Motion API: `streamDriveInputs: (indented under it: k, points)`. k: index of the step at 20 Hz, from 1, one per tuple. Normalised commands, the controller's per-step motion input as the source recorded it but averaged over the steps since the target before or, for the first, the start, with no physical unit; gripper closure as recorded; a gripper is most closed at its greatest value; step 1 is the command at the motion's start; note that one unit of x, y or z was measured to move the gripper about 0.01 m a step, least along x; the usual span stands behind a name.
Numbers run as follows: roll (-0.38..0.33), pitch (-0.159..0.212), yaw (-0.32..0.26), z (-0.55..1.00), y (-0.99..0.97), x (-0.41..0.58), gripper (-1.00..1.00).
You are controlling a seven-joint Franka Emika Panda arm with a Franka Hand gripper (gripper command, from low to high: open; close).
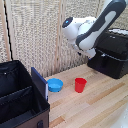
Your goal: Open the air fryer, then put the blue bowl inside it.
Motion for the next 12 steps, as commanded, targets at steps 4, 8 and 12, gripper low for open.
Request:
streamDriveInputs:
  k: [4,8,12]
  points:
    - [-0.144,-0.096,0.154,-0.22,-0.62,-0.195,-1.00]
    - [-0.123,-0.067,0.159,-0.26,-0.62,-0.167,-1.00]
    - [-0.076,-0.006,0.171,-0.33,-0.60,-0.013,-1.00]
